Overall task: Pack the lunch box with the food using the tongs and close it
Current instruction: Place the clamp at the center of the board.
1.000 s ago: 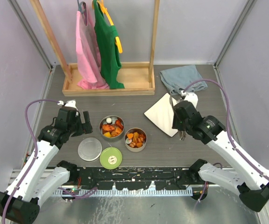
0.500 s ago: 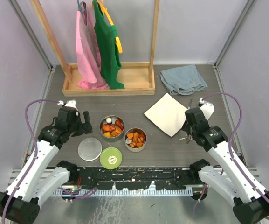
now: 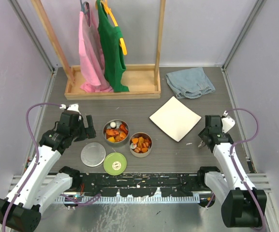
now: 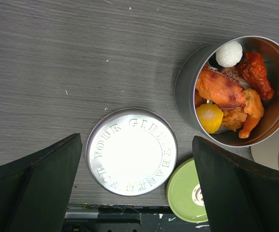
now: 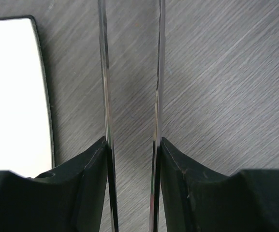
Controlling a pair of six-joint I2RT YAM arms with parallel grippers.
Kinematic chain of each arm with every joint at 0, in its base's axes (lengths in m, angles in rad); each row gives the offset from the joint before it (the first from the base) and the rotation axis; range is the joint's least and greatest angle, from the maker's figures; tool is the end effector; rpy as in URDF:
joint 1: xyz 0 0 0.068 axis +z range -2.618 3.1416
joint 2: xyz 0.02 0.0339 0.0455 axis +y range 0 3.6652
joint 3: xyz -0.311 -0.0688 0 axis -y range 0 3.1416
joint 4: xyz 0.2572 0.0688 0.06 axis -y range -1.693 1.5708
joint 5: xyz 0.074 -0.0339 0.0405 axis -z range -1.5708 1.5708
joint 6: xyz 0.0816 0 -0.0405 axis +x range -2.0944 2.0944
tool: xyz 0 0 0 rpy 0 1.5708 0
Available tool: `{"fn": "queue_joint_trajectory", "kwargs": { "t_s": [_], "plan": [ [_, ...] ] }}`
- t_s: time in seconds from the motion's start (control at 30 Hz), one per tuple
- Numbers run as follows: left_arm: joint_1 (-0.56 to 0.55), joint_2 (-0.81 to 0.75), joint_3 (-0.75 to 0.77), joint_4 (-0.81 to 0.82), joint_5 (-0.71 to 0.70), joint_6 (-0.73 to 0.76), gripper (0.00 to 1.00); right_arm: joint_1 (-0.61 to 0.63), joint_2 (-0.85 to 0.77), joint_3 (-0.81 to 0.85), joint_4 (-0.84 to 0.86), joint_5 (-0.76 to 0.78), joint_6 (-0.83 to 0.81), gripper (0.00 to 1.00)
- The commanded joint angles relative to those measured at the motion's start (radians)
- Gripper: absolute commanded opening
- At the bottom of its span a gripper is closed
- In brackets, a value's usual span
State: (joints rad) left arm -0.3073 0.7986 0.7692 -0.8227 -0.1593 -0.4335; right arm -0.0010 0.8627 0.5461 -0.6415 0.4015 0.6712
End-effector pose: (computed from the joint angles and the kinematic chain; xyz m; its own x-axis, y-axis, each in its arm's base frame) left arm 0.1599 -0.0372 0.2724 -0.7347 -0.2020 -0.6477 -0.1207 0.9783 -0.1682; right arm 0.1665 -0.0321 0.2047 -0.5003 0.5730 -0.6492 0.6855 0.7201 0.1073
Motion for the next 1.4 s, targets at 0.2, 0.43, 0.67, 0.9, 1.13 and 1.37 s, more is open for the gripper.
{"fn": "queue_joint_trajectory", "kwargs": {
  "t_s": [0.2,0.43,0.67,0.9,1.13,1.37],
  "plan": [
    [0.003,-0.007,0.019,0.023,0.003,0.000,0.98,-0.013,0.067,-0.047,0.144,0.017,0.116,0.54],
    [0.003,-0.004,0.021,0.022,0.007,0.002,0.98,-0.014,0.131,-0.072,0.129,0.046,0.191,0.63],
    [0.003,-0.008,0.021,0.023,0.007,0.002,0.98,-0.014,0.172,-0.091,0.134,0.021,0.198,0.68],
    [0.003,-0.006,0.020,0.022,0.007,0.002,0.98,-0.014,0.174,-0.103,0.126,-0.007,0.206,0.78],
    [0.004,-0.011,0.019,0.022,0.006,0.002,0.98,-0.014,0.121,-0.091,0.077,-0.011,0.218,0.90],
    [0.003,-0.006,0.021,0.020,0.004,0.002,0.98,-0.014,0.025,-0.019,-0.037,-0.049,0.215,0.98]
  ]
}}
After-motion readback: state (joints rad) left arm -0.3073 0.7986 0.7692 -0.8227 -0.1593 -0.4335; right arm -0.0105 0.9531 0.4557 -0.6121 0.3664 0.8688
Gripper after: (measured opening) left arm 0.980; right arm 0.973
